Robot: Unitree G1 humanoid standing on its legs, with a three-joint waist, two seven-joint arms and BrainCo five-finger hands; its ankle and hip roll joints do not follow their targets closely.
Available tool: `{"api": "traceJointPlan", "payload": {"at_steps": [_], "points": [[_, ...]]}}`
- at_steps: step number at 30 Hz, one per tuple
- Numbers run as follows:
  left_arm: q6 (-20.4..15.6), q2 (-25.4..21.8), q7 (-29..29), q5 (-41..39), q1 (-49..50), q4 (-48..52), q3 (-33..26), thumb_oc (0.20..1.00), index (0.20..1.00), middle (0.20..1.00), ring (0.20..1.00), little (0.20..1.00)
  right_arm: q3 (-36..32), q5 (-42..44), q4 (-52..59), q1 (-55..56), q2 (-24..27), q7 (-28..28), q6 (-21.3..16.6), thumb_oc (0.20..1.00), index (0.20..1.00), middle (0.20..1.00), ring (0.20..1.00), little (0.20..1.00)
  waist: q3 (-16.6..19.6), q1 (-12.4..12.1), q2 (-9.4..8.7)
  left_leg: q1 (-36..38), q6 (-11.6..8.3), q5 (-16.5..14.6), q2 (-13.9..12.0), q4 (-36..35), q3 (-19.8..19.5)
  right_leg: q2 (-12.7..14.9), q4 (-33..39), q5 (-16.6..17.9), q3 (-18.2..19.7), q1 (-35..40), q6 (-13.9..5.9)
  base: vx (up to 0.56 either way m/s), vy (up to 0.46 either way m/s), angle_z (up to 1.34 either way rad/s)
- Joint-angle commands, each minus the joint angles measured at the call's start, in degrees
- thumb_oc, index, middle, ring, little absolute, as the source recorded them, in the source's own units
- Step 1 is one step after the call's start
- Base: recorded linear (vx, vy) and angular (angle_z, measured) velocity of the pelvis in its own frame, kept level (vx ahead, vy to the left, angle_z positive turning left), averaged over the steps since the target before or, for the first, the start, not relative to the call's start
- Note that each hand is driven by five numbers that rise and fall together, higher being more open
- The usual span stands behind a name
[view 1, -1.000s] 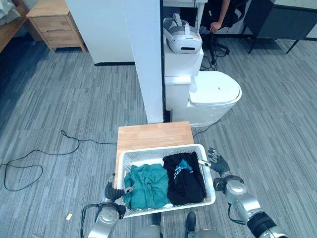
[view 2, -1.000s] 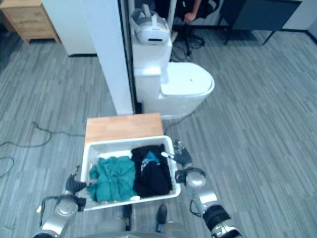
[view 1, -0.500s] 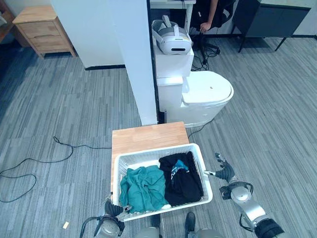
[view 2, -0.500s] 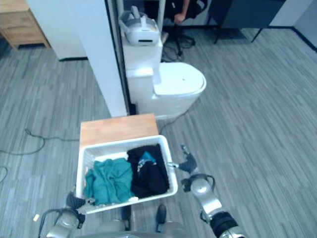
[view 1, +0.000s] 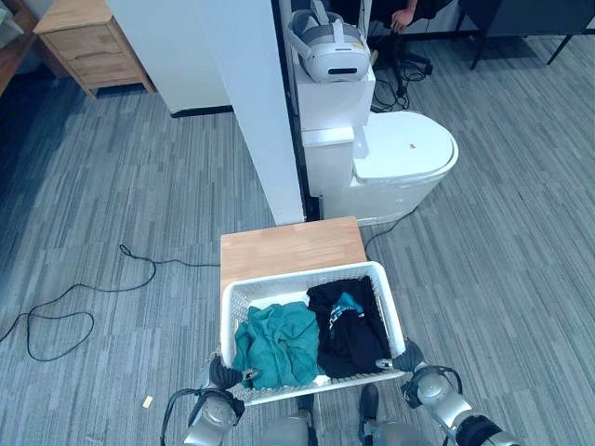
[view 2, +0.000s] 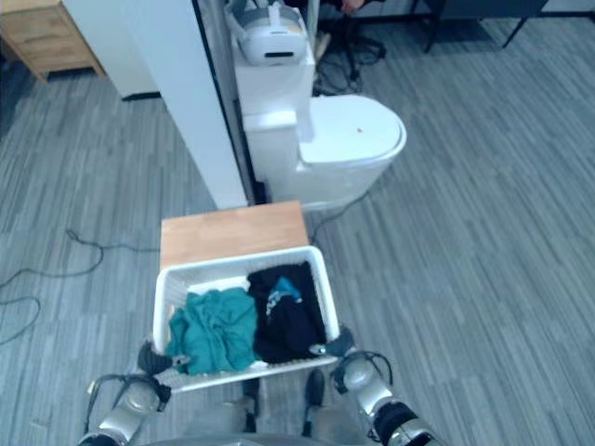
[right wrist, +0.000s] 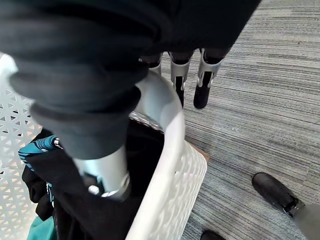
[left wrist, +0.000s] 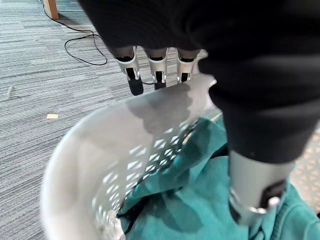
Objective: Grab the laundry basket,head to the washer,open it,put in the laundry and shut it.
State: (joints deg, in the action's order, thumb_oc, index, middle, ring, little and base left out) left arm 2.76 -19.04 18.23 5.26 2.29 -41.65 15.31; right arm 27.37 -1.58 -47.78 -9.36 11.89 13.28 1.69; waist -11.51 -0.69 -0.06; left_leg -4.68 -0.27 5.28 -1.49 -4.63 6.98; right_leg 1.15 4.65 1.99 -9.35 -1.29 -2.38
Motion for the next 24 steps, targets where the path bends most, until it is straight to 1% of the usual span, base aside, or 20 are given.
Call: {"api": "traceJointPlan", "payload": {"at_steps": [1,3,5,6,9,10,13,14,16,17,18,19,20,21,22,23,24], "points": [[-1.99,-0.5,-0.35,0.03,-2.42,-0.53,0.67,0.2,0.2,0.2,0.2,0.2,1.32,4.29,2.91,-1.74,-1.04,-1.33,-2.23,0.2,0.2,0.2,0.2,0.2,-0.76,-0.68,-3.22,2.45,-0.82,-6.53,1.52,0.46,0.48,1.93,-1.16,-6.18,1.65,-0.36,-3.9,0.04,-0.006,0.01],[-2.07,-0.52,-0.56,-0.39,-2.3,-0.04,0.48,0.2,0.2,0.2,0.2,0.2,0.87,4.99,3.38,-1.64,-0.77,-1.36,-2.45,0.2,0.2,0.2,0.2,0.2,-0.51,-0.57,-3.25,2.67,-0.85,-6.6,1.53,0.39,0.54,1.88,-1.13,-6.27,1.71,-0.12,-3.9,0.04,-0.018,0.0],[-2.04,-0.95,-1.08,-2.13,-1.22,2.36,-0.85,0.2,0.2,0.2,0.2,0.2,-1.81,7.93,6.8,0.03,0.69,-2.07,-2.97,0.2,0.2,0.2,0.2,0.2,0.65,-0.14,-3.58,3.9,-0.96,-7.06,1.38,0.35,0.76,1.72,-1.15,-6.64,1.74,0.99,-3.87,0.06,-0.059,-0.02],[-2.01,-0.96,-1.09,-2.14,-1.17,2.41,-0.84,0.2,0.2,0.2,0.2,0.2,-1.81,7.93,6.87,0.09,0.72,-2.08,-2.93,0.2,0.2,0.2,0.2,0.2,0.64,-0.15,-3.57,3.95,-0.97,-7.07,1.38,0.35,0.77,1.72,-1.15,-6.65,1.74,1.04,-3.86,0.05,-0.065,0.0],[-2.14,-1.61,-1.84,-3.53,0.67,5.76,-2.37,0.2,0.2,0.2,0.2,0.2,-4.84,9.48,12.26,2.89,2.79,-2.53,-3.43,0.2,0.2,0.2,0.2,0.2,1.59,0.44,-3.93,5.13,-1.1,-7.76,1.01,0.76,0.93,1.53,-1.53,-7.28,1.96,2.17,-3.7,0.03,-0.083,0.0],[-2.42,-1.95,-2.31,-4.38,1.95,8.61,-3.28,0.2,0.2,0.2,0.2,0.2,-7.34,10.25,16.5,5.07,4.34,-2.54,-3.94,0.2,0.2,0.2,0.2,0.2,2.0,1.05,-4.02,5.91,-1.27,-8.13,0.61,1.06,1.02,1.27,-2.07,-7.85,2.24,2.6,-3.46,0.0,-0.126,-0.02],[-2.71,-2.26,-2.98,-5.03,3.23,11.65,-3.93,0.2,0.2,0.2,0.2,0.2,-9.63,10.53,20.85,7.63,5.69,-2.87,-4.37,0.2,0.2,0.2,0.2,0.2,2.36,1.71,-4.01,6.24,-1.51,-8.43,0.04,1.65,1.26,0.93,-3.01,-8.59,2.87,2.74,-3.08,-0.02,-0.1,-0.02],[-3.13,-2.52,-3.5,-6.13,3.93,14.24,-4.55,0.2,0.2,0.2,0.2,0.2,-12.01,11.01,25.24,9.89,6.91,-2.79,-5.16,0.2,0.2,0.2,0.2,0.2,2.72,2.65,-3.98,6.52,-1.78,-8.57,-0.67,2.55,1.54,0.43,-3.91,-9.22,3.55,2.84,-2.52,-0.05,-0.174,-0.04],[-3.26,-2.56,-3.74,-6.55,4.22,15.31,-4.69,0.2,0.2,0.2,0.2,0.2,-13.27,11.23,27.56,11.12,7.47,-2.76,-5.37,0.2,0.2,0.2,0.2,0.2,2.87,3.01,-3.9,6.61,-1.89,-8.67,-1.01,3.09,1.65,0.22,-4.26,-9.52,3.85,2.95,-2.31,-0.04,-0.117,-0.08],[-3.52,-2.54,-4.03,-7.13,4.4,16.85,-4.91,0.2,0.2,0.2,0.2,0.2,-14.95,11.6,30.4,12.31,8.06,-2.72,-6.03,0.2,0.2,0.2,0.2,0.2,3.02,3.72,-3.91,6.75,-2.05,-8.87,-1.43,3.87,1.91,0.04,-4.7,-9.79,4.31,2.97,-2.02,-0.04,-0.124,-0.17],[-3.74,-2.52,-5.33,-7.79,4.93,20.57,-4.6,0.2,0.2,0.2,0.2,0.2,-17.92,11.76,35.37,15.47,9.35,-3.03,-6.82,0.2,0.2,0.2,0.2,0.2,3.45,5.3,-3.57,7.0,-2.24,-9.38,-2.15,5.82,2.27,-0.35,-5.62,-10.28,5.17,3.24,-1.46,-0.04,-0.124,-0.21],[-3.72,-2.51,-5.34,-7.8,4.97,20.61,-4.59,0.2,0.2,0.2,0.2,0.2,-17.95,11.75,35.47,15.55,9.38,-3.04,-6.77,0.2,0.2,0.2,0.2,0.2,3.44,5.26,-3.54,7.03,-2.25,-9.43,-2.17,5.87,2.3,-0.36,-5.65,-10.3,5.19,3.27,-1.45,-0.03,-0.08,-0.17],[-4.01,-2.47,-5.83,-8.28,5.11,22.2,-4.4,0.2,0.2,0.2,0.2,0.2,-18.86,11.67,36.96,16.1,9.82,-2.95,-7.11,0.2,0.2,0.2,0.2,0.2,3.38,5.78,-3.36,7.32,-2.28,-9.65,-2.24,6.3,2.11,-0.63,-6.09,-10.39,5.83,3.25,-1.32,-0.02,0.0,-0.2],[-4.38,-2.4,-6.35,-8.74,5.06,23.52,-3.9,0.2,0.2,0.2,0.2,0.2,-19.27,11.73,38.44,16.32,10.24,-2.98,-7.38,0.2,0.2,0.2,0.2,0.2,3.33,6.27,-3.17,7.28,-2.31,-9.92,-2.1,6.95,1.15,-0.87,-6.6,-10.51,6.6,2.91,-1.21,-0.07,0.022,-0.4],[-5.16,-2.4,-6.33,-9.58,4.72,27.12,-3.05,0.2,0.2,0.2,0.2,0.2,-19.33,12.0,40.51,15.8,10.77,-3.1,-8.15,0.2,0.2,0.2,0.2,0.2,2.92,6.85,-2.95,6.37,-2.38,-10.82,-0.59,8.78,-3.66,-1.33,-7.46,-10.48,8.86,1.96,-1.13,-0.1,0.045,-0.5],[-5.49,-2.39,-6.37,-9.79,4.39,28.08,-2.75,0.2,0.2,0.2,0.2,0.2,-19.25,12.08,41.23,15.52,11.1,-3.41,-8.34,0.2,0.2,0.2,0.2,0.2,2.8,7.07,-2.84,5.72,-2.46,-11.33,0.54,9.52,-6.59,-1.54,-7.67,-10.15,10.36,1.34,-1.14,-0.1,0.036,-0.65],[-5.49,-2.4,-6.37,-9.79,4.35,28.07,-2.75,0.2,0.2,0.2,0.2,0.2,-19.28,12.08,41.25,15.5,11.09,-3.42,-8.32,0.2,0.2,0.2,0.2,0.2,2.96,7.08,-2.87,5.46,-2.46,-11.12,0.58,9.48,-6.59,-1.51,-7.6,-9.96,10.37,1.09,-1.15,-0.06,0.032,-0.75]]}}
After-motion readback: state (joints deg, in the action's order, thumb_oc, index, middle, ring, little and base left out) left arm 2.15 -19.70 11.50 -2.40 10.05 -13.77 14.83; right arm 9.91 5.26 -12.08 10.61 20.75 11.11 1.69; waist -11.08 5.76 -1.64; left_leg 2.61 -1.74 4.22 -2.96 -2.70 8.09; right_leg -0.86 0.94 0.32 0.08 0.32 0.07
